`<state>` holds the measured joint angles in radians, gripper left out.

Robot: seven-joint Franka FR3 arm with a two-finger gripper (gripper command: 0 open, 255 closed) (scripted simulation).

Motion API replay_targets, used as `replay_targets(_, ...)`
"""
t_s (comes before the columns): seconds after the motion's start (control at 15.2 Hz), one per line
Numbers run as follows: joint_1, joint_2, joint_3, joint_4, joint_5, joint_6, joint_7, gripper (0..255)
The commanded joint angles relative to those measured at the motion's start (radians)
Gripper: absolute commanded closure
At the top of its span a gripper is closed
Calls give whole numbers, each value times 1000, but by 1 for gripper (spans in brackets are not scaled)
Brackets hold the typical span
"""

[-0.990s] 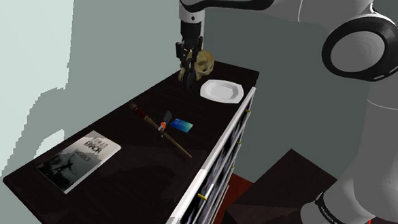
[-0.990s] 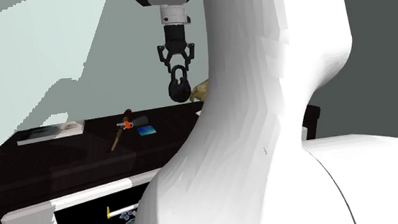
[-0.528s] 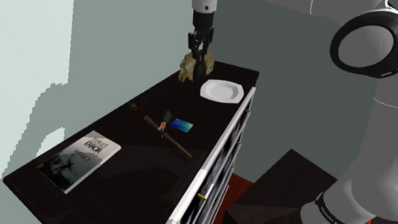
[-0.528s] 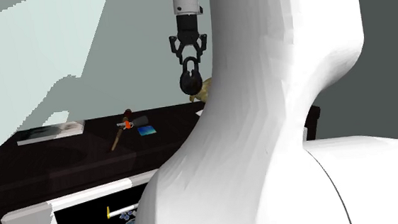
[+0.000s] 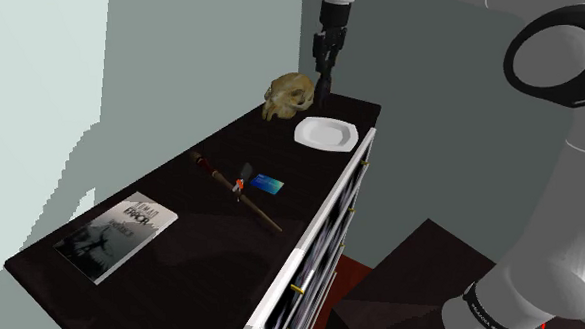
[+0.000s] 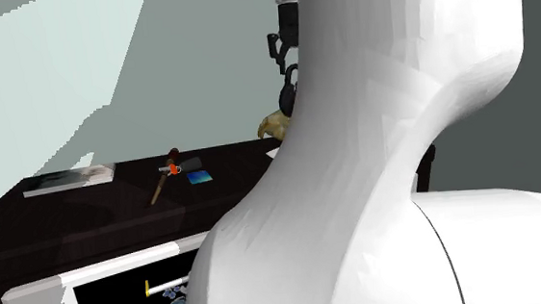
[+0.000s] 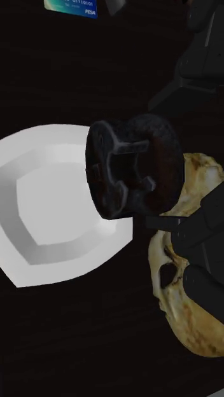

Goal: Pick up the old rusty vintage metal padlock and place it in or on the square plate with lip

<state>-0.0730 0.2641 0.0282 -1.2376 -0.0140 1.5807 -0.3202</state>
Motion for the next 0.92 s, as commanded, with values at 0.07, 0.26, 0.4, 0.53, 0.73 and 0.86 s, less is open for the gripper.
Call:
replay_targets(0.07, -39, -16, -20, 8, 11, -23, -60, 255)
replay_targets(0.26, -42, -30, -22, -38, 11, 9, -64, 255)
replay_targets(0.4, -42, -41, -22, -81, 11, 41, -64, 255)
replay_targets(0.53, -42, -50, -22, -122, 12, 72, -64, 255)
replay_targets(0.73, -42, -62, -22, -178, 12, 118, -64, 255)
replay_targets(0.86, -42, -67, -22, -213, 12, 147, -64, 255)
